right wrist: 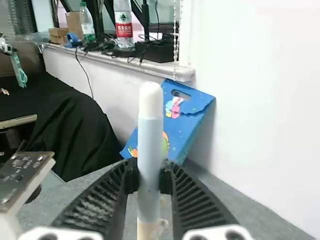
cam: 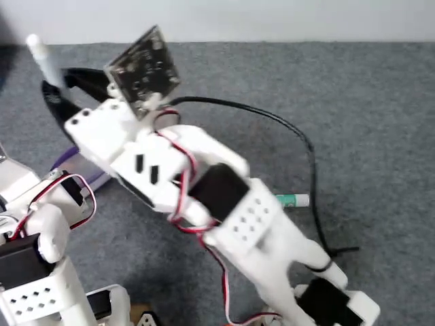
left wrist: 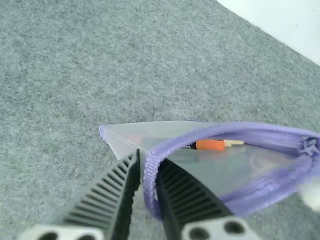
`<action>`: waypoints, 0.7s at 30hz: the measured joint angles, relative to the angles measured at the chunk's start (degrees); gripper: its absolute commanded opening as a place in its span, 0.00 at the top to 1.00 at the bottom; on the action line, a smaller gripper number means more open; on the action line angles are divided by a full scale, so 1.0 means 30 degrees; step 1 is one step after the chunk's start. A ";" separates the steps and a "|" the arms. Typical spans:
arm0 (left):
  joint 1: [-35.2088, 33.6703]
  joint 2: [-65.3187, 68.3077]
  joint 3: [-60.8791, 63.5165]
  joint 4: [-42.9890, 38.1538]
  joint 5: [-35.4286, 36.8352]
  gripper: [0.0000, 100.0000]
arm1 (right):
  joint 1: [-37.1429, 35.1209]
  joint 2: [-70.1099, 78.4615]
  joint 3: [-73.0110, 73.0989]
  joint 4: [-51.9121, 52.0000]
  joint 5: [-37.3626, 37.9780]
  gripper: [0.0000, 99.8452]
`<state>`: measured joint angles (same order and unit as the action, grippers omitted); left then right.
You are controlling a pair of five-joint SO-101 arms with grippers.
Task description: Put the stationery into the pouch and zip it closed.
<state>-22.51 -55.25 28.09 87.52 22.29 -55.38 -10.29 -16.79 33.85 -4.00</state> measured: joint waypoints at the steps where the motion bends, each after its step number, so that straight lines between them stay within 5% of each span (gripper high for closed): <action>1: 0.0000 0.0000 0.0000 0.0000 0.0000 0.99 | -0.0088 0.0293 0.0205 -0.0469 0.0059 0.99; 10: -0.0029 0.0000 0.0000 0.0000 0.0000 0.99 | -0.0147 0.0967 0.4454 -0.1377 0.0117 0.99; 21: -0.0029 0.0000 0.0000 0.0000 0.0000 0.99 | -0.0117 -0.5245 1.1722 -0.1377 0.0117 0.98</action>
<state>-22.59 -55.25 28.09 87.52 22.29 -55.74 -26.02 18.37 29.71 -3.65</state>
